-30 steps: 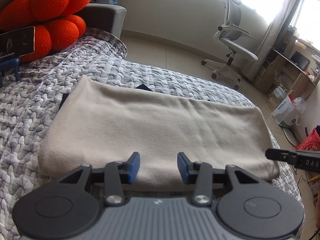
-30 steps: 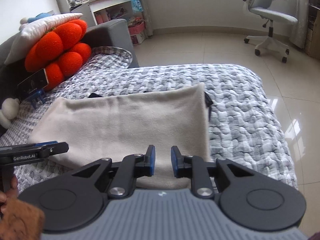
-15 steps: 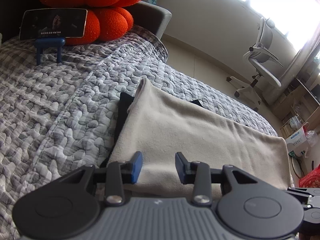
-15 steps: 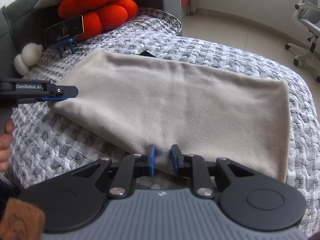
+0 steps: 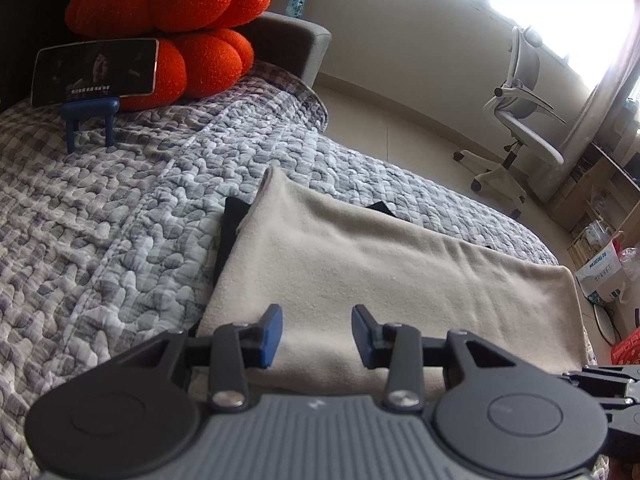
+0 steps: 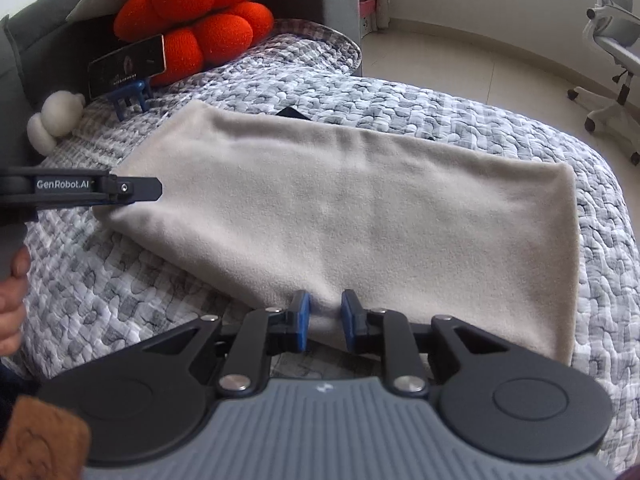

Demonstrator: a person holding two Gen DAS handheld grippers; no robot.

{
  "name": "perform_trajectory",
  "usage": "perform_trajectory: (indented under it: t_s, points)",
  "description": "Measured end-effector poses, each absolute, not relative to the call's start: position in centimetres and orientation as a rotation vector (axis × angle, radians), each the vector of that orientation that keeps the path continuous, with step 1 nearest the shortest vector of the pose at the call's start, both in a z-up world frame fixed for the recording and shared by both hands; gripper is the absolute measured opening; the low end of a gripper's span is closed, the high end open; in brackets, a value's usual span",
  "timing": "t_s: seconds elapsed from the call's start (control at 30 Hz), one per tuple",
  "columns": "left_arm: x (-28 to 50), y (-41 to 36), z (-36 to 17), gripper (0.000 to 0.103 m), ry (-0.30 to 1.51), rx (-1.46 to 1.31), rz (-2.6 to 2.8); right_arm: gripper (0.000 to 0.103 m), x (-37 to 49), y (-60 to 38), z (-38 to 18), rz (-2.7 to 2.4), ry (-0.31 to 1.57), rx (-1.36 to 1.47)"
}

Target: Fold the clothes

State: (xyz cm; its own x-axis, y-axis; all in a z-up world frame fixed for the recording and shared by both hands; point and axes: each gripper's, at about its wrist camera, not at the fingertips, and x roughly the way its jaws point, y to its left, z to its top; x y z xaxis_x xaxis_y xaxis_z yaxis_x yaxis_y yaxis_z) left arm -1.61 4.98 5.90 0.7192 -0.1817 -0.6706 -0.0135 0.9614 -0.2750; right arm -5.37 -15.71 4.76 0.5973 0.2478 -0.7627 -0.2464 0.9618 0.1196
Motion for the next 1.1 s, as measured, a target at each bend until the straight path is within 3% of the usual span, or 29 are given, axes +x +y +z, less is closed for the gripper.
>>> perform_trajectory:
  t_s: [0.47,0.63,1.03,1.1]
  points:
    - [-1.8,0.9,5.2,0.041,0.773,-0.142,-0.162,0.023,-5.6,-19.4,5.2,0.164,0.890,0.073]
    - [-2.0,0.2,5.3,0.042,0.773,-0.144,-0.174,0.040,-6.2,-21.7,5.4,0.104,0.888,0.122]
    - [-1.9,-2.3,5.0,0.046,0.786,-0.098,-0.193,0.037,-7.8,-26.2,5.4,0.071,0.887,0.255]
    - [-1.7,-2.3,4.9,0.046,0.790,-0.103,-0.192,0.041,-8.1,-26.9,5.5,0.051,0.878,0.280]
